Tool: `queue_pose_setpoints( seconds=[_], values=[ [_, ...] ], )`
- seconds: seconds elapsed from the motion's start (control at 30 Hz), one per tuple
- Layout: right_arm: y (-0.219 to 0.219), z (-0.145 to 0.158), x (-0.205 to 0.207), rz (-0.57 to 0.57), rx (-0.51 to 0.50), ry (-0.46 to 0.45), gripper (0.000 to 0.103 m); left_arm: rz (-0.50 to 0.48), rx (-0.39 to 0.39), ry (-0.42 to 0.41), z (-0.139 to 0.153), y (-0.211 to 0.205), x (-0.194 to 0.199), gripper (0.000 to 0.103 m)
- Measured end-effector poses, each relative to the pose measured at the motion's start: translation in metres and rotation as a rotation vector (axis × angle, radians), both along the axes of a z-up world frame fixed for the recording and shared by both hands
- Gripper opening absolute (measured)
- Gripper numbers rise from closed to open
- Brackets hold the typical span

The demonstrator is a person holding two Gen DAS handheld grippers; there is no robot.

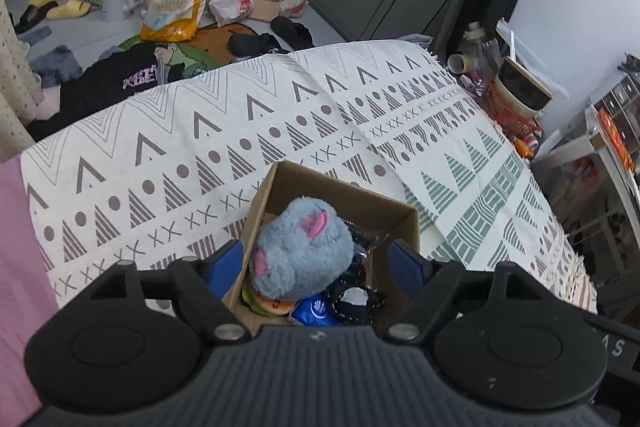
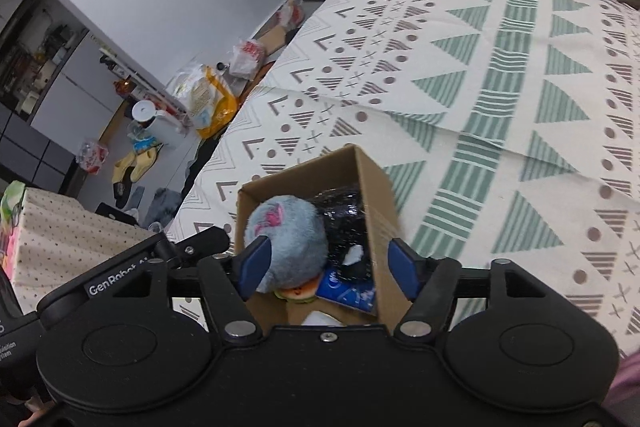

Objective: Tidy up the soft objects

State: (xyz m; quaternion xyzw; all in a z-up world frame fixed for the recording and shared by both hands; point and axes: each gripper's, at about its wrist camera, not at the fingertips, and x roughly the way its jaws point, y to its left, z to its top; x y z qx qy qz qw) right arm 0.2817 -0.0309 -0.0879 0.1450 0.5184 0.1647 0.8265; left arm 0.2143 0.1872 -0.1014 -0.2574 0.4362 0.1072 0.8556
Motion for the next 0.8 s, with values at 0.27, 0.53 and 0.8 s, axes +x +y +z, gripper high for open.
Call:
queue_pose_setpoints(
  seconds=[0.27, 0.53, 0.8],
  values=[
    [-0.029, 0.014, -0.017, -0.045, -0.033, -0.041, 0.088, -0.039, 0.037, -0.001, 0.017, -0.022, -0.016, 0.085],
    [-0.056, 0.031, -0.036, -0.093, -0.09, -0.097, 0.099, -0.065, 0.115, -0.01, 0.04, -0.044, -0.034, 0.097],
    [-0.086, 0.047, -0.056, -0.107, -0.068, -0.125, 0.103, -0.097, 0.173, -0.006, 0.057, -0.066, -0.054, 0.098]
  ],
)
